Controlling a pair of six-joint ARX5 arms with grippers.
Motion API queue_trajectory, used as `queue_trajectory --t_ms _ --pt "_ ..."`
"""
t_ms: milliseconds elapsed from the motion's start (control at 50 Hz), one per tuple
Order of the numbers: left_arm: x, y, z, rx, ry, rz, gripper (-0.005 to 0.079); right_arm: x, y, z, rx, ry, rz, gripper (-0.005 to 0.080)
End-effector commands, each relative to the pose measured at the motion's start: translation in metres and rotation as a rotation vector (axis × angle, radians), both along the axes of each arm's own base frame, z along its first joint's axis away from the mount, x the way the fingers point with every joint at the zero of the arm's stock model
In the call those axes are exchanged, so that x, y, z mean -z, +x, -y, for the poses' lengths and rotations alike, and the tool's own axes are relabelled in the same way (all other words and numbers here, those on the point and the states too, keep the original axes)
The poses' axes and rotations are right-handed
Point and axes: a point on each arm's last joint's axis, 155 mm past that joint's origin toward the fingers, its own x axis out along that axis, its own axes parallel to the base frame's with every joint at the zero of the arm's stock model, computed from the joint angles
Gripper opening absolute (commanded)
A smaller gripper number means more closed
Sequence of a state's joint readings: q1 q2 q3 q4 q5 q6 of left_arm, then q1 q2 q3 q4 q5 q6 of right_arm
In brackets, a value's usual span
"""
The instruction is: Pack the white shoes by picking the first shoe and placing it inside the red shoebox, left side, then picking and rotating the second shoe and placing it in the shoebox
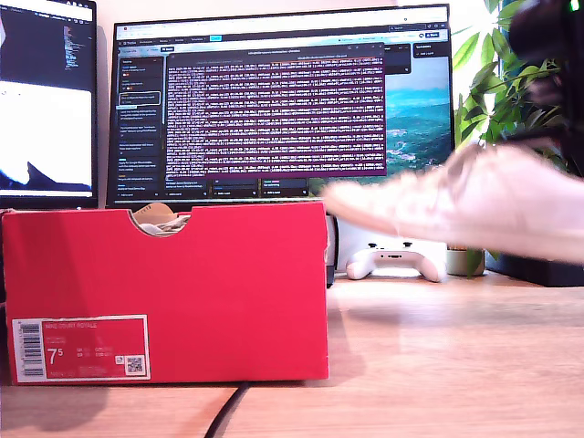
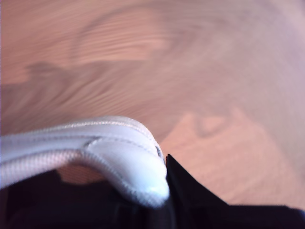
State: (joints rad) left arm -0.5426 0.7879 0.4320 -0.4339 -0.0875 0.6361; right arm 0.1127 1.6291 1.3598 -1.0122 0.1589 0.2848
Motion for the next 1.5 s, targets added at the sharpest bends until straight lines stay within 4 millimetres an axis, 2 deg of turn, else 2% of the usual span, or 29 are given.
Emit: queue_trajectory --t_ms 0,100,220,380,560,700,860,1100,1340,1480 --pt "-0.004 0.002 0.002 0.003 -0.007 0.008 -0.0011 -0.02 0.017 -0.011 -0.077 0.029 0.065 -0.001" --pt "-0.004 0.002 0.002 0.003 -0.007 0.008 -0.0011 -0.044 0.035 -0.023 -0.173 0.046 0.141 -0.001" --pt "-0.004 0.002 0.002 0.003 -0.007 0.008 -0.0011 -0.076 0.052 -0.048 -0.368 0.064 0.235 -0.001" --pt "-0.004 0.002 0.002 0.003 -0.007 0.008 -0.0011 -0.133 0.073 -0.095 -0.642 0.088 0.425 -0.001" --pt "-0.004 0.002 0.002 0.003 -0.007 0.008 -0.0011 -0.187 0.093 -0.144 -0.901 -0.038 0.664 -0.001" --pt "-0.004 0.002 0.002 0.003 -0.007 0.008 -0.0011 -0.212 0.1 -0.179 -1.054 -0.138 0.806 -0.001" --pt "-0.004 0.002 0.002 0.003 -0.007 0.008 -0.0011 -0.219 0.109 -0.207 -1.125 -0.225 0.882 -0.001" --pt "-0.004 0.002 0.002 0.003 -0.007 0.008 -0.0011 -0.201 0.123 -0.235 -1.202 -0.333 0.888 -0.001" --pt "-0.004 0.002 0.002 0.003 -0.007 0.008 -0.0011 -0.186 0.133 -0.248 -1.224 -0.347 0.891 -0.001" --pt "-0.004 0.002 0.002 0.003 -0.007 0.008 -0.0011 -0.177 0.133 -0.256 -1.24 -0.338 0.877 -0.001"
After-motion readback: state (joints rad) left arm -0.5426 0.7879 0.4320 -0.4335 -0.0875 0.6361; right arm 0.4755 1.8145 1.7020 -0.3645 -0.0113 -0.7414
